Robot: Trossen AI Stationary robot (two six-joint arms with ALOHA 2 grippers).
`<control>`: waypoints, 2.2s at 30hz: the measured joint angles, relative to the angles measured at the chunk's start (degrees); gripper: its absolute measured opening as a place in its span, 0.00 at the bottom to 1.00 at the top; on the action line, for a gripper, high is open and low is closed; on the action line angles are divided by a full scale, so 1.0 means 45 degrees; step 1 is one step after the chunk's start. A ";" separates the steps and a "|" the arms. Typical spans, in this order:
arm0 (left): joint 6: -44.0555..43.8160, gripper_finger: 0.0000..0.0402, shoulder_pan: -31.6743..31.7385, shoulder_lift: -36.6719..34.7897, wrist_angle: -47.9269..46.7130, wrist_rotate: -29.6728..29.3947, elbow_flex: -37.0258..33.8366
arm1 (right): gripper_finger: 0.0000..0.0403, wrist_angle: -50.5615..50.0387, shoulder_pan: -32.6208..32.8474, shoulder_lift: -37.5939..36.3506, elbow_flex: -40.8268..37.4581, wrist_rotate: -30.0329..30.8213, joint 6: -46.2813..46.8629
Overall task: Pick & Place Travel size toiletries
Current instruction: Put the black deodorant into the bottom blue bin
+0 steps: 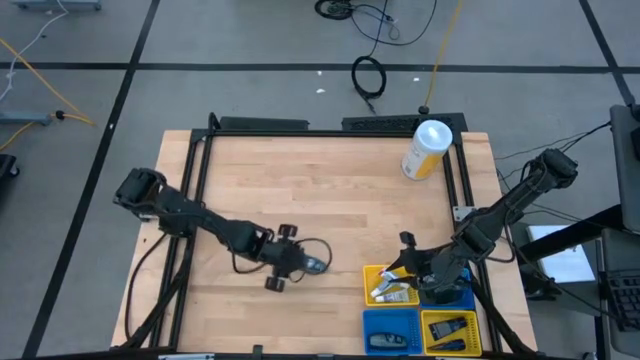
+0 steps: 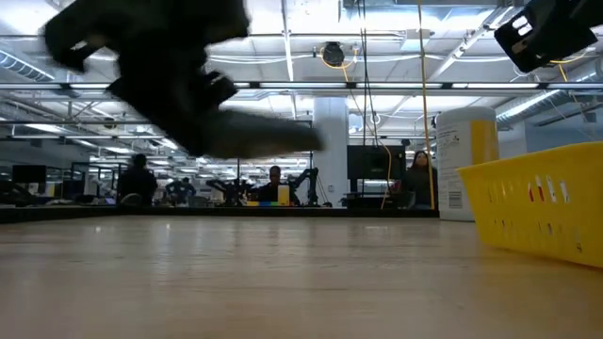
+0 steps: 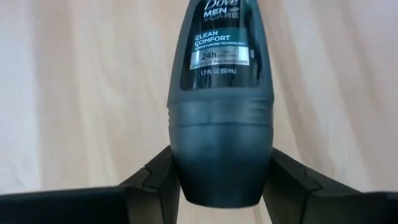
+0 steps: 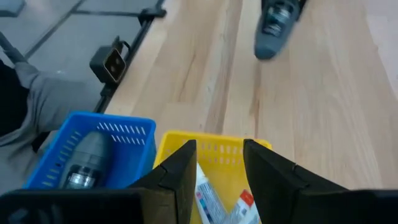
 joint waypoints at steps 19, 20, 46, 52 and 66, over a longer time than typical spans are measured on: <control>0.2349 0.17 0.1244 -0.0034 0.5868 -0.0645 0.1680 | 0.31 0.2592 -0.0005 0.0000 0.0000 0.2804 -0.3285; 0.2377 0.14 0.1269 -0.0034 0.5858 -0.0754 0.1680 | 0.31 0.2719 -0.0005 0.0000 0.0000 0.3045 -0.3497; -0.1455 0.41 0.1581 0.0333 0.2013 -0.1568 0.1682 | 0.31 0.2696 -0.0087 0.0000 0.0000 0.3343 -0.3902; -0.2461 0.51 0.1579 0.0670 0.1476 -0.1571 0.1680 | 0.31 0.2684 -0.0092 0.0005 0.0000 0.3339 -0.3903; -0.3134 0.65 0.1506 0.2038 0.1407 -0.1611 0.1699 | 0.31 0.2638 -0.0092 0.0005 -0.0005 0.3308 -0.3952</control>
